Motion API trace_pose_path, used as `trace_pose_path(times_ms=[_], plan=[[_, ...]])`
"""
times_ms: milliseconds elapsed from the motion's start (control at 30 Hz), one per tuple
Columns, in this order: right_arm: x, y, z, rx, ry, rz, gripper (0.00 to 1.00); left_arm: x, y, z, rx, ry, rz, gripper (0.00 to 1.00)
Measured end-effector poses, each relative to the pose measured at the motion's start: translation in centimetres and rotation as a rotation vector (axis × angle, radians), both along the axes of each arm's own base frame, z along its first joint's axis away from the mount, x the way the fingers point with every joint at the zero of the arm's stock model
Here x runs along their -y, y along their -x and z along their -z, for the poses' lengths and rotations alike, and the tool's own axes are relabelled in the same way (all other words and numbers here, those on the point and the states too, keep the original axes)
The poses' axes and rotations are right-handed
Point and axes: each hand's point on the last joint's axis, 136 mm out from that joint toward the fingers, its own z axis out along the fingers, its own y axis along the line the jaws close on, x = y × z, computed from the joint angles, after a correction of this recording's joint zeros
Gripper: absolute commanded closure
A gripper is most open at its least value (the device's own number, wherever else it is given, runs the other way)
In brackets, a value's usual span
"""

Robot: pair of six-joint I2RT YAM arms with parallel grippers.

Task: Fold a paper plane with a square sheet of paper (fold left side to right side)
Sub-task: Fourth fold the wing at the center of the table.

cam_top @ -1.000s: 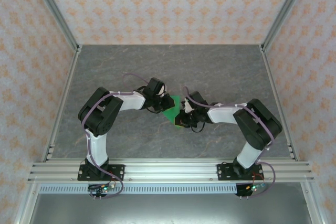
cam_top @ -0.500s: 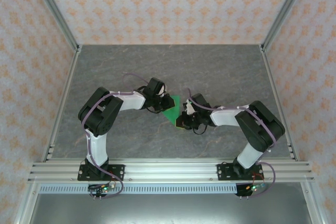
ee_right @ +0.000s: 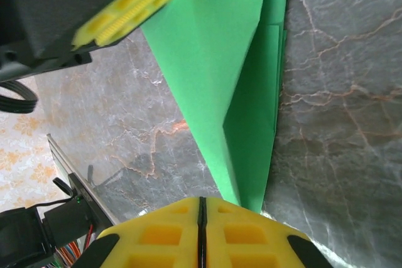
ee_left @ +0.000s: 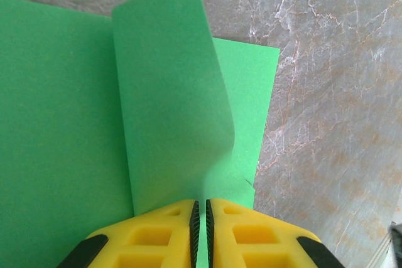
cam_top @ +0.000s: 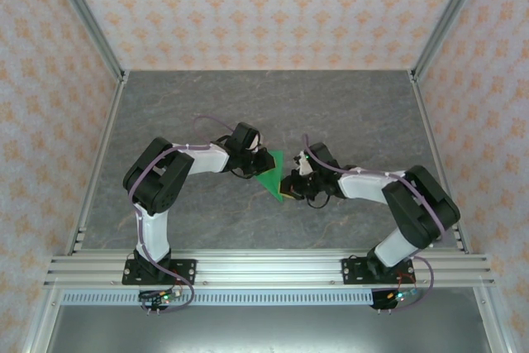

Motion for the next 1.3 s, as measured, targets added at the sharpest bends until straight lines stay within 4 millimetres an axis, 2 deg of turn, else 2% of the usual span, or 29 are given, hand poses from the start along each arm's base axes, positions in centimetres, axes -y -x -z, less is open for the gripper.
trace_pose_path(times_ms=[100, 333, 500, 667, 800, 967, 1067, 1233, 1300], plan=[[-0.1, 0.2, 0.8, -0.027, 0.004, -0.006, 0.9, 0.0, 0.0, 0.0, 0.0, 0.0, 0.0, 0.84], [-0.5, 0.2, 0.9, -0.035, 0.004, -0.016, 0.9, 0.0, 0.0, 0.0, 0.0, 0.0, 0.0, 0.84], [-0.3, 0.4, 2.2, -0.057, 0.047, -0.025, 0.9, 0.0, 0.0, 0.0, 0.0, 0.0, 0.0, 0.84], [-0.3, 0.5, 2.3, -0.056, 0.066, -0.04, 0.91, 0.0, 0.0, 0.0, 0.0, 0.0, 0.0, 0.84], [-0.2, 0.5, 2.5, -0.051, 0.083, -0.048, 0.98, 0.0, 0.0, -0.1, -0.002, -0.002, 0.001, 0.83], [-0.1, 0.7, 2.6, -0.05, 0.084, -0.043, 1.0, -0.1, 0.1, -0.6, -0.002, -0.007, 0.007, 0.82], [0.2, 0.7, 2.7, -0.04, 0.069, -0.03, 1.0, -0.3, 0.2, -2.3, 0.023, -0.006, 0.014, 0.83], [0.1, 0.7, 2.6, -0.034, 0.047, -0.026, 1.0, -0.4, 0.4, -7.5, 0.133, 0.045, 0.02, 0.85], [0.1, 0.7, 2.7, -0.032, 0.046, -0.027, 1.0, -0.4, 1.1, -8.4, 0.155, 0.052, 0.031, 0.87]])
